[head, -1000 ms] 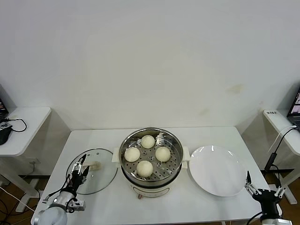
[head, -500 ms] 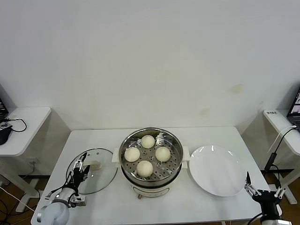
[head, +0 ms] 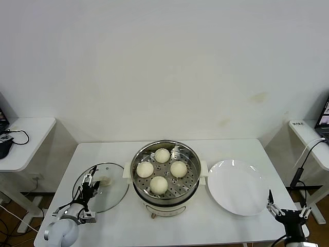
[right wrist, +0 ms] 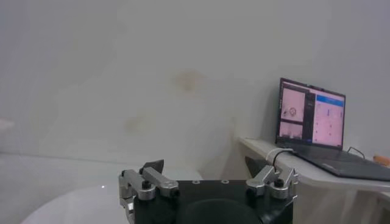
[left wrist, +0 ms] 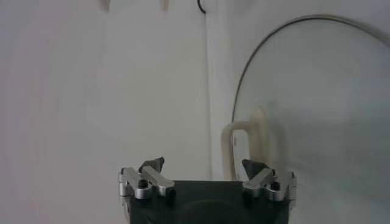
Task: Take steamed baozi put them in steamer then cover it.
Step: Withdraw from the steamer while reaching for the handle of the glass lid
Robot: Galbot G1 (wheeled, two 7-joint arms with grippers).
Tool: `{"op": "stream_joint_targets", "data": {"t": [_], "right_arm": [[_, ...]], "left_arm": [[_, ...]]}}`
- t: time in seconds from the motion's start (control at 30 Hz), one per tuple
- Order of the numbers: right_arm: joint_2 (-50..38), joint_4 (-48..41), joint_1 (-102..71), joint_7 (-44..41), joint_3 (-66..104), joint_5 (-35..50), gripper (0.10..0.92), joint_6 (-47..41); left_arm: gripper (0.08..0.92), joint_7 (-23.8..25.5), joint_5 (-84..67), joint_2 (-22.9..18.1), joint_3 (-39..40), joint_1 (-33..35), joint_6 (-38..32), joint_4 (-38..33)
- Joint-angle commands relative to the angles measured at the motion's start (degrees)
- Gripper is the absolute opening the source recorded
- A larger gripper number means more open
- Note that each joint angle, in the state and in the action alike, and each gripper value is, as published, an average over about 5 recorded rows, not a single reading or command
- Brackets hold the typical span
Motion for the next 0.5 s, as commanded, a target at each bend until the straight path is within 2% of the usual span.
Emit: {"op": "stream_joint_targets", "data": {"t": [0.03,0.5], "right_arm": [[0.07,-0.35,-0.07,-0.08,-0.54,-0.42,0.823,0.16],[0.07,-1.30,0.14,-0.15,-0.87,-0.83,0.823,0.28]], "left_arm": [[0.823,0.21,-0.14,0.12,0.22,-1.19,0.12,1.04],[0.823,0.16,-0.49,-0.84,0.78,-4.00,0.37,4.54]]}}
